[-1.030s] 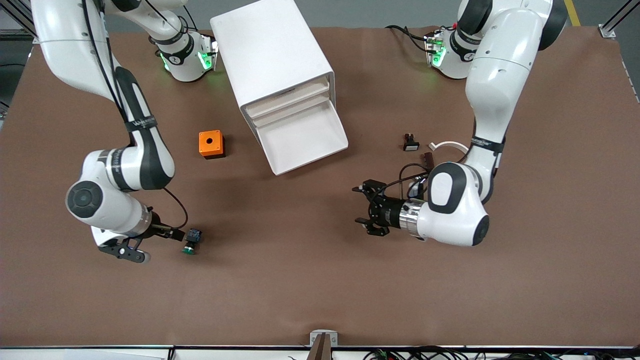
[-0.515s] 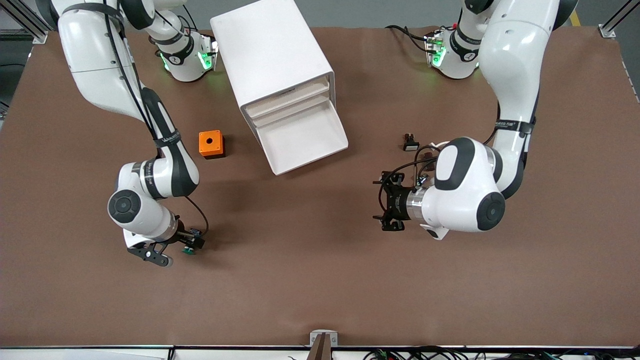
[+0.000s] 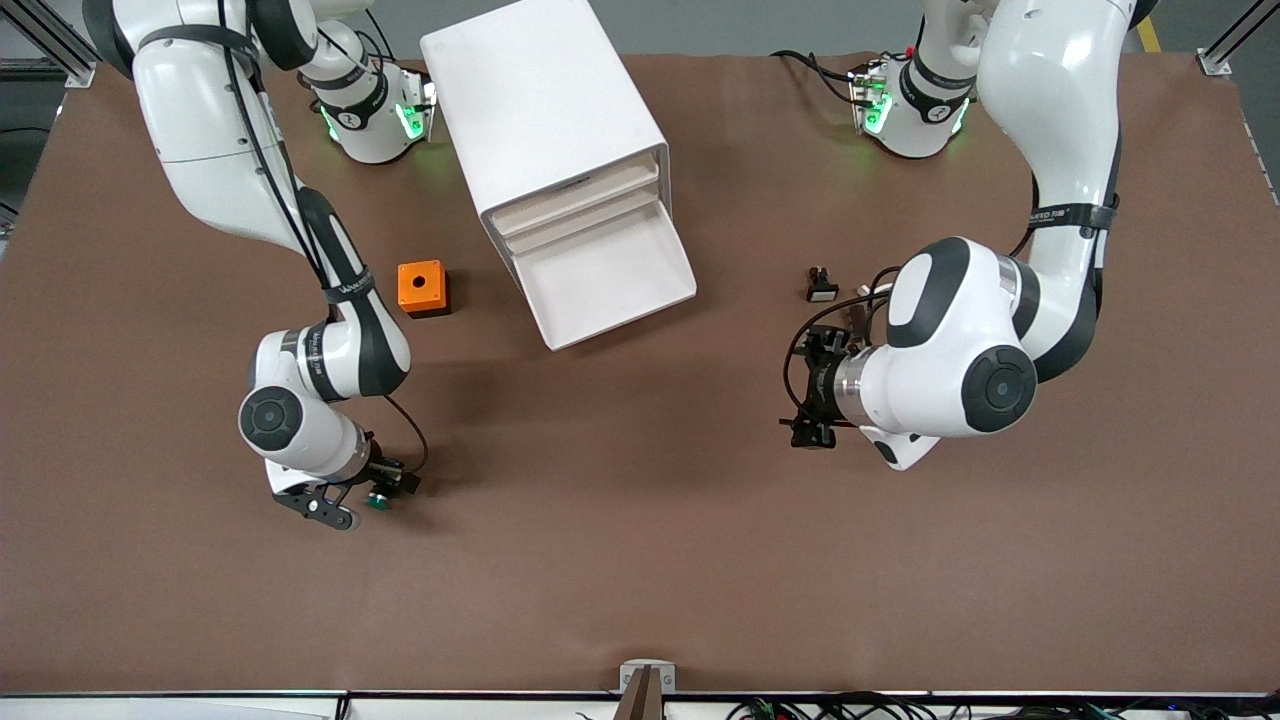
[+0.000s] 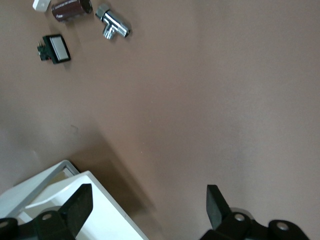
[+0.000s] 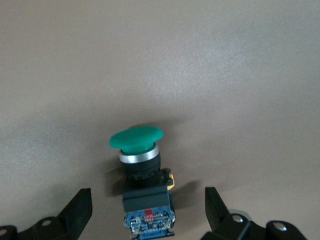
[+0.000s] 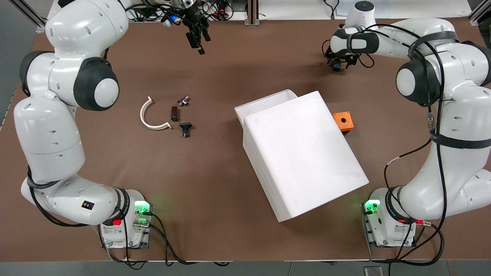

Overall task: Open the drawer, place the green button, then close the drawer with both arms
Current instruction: 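Grasp the green push-button with the right gripper while the left gripper withdraws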

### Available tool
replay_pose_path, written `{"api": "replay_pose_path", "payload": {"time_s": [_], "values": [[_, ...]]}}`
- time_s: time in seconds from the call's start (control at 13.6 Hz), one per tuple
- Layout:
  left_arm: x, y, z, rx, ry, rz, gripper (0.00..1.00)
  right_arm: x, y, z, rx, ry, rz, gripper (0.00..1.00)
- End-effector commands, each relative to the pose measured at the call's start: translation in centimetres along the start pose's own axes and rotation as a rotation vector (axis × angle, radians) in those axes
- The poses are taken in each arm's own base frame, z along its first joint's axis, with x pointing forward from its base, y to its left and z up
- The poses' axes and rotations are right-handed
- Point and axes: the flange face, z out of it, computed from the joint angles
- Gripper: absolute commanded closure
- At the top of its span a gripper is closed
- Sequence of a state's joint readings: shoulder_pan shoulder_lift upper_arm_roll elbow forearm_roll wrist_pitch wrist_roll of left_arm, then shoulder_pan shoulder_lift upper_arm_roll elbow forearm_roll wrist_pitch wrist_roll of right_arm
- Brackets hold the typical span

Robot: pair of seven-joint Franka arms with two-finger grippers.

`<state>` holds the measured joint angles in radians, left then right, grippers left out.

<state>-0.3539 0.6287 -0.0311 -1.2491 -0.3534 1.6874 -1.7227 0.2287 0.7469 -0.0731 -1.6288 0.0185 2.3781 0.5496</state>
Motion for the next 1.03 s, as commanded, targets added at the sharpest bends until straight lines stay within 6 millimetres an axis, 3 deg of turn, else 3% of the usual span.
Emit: {"api": "replay_pose_path", "payload": {"time_s": [0.0, 0.07, 0.22, 0.52, 0.59, 0.81, 0.96], "values": [[0.8, -0.5, 0.1, 0.016, 0.029, 0.049, 0.00, -0.6, 0.0, 0.3, -0.006, -0.013, 0.019, 0.02], [0.7, -0.6, -0.1, 0.014, 0.026, 0.052, 0.00, -0.7, 0.0, 0.5, -0.008, -0.015, 0.013, 0.06], [0.4, -0.6, -0.1, 0.012, 0.027, 0.057, 0.00, -0.6, 0.2, 0.4, -0.009, -0.017, -0.001, 0.22], [0.7, -0.2, 1.3, 0.032, 0.029, 0.112, 0.00, -0.4, 0.2, 0.0, -0.010, -0.020, 0.002, 0.88], [0.7, -0.1, 1.7, 0.037, 0.031, 0.116, 0.00, -0.4, 0.2, -0.1, -0.010, -0.018, 0.001, 0.97], [0.8, 0.0, 1.5, 0.034, 0.029, 0.135, 0.00, -0.4, -0.4, -1.2, -0.010, -0.021, 0.002, 1.00], [1.1, 0.2, 2.1, 0.040, 0.031, 0.145, 0.00, -0.7, -1.0, -3.7, -0.019, -0.059, 0.022, 1.00]]}}
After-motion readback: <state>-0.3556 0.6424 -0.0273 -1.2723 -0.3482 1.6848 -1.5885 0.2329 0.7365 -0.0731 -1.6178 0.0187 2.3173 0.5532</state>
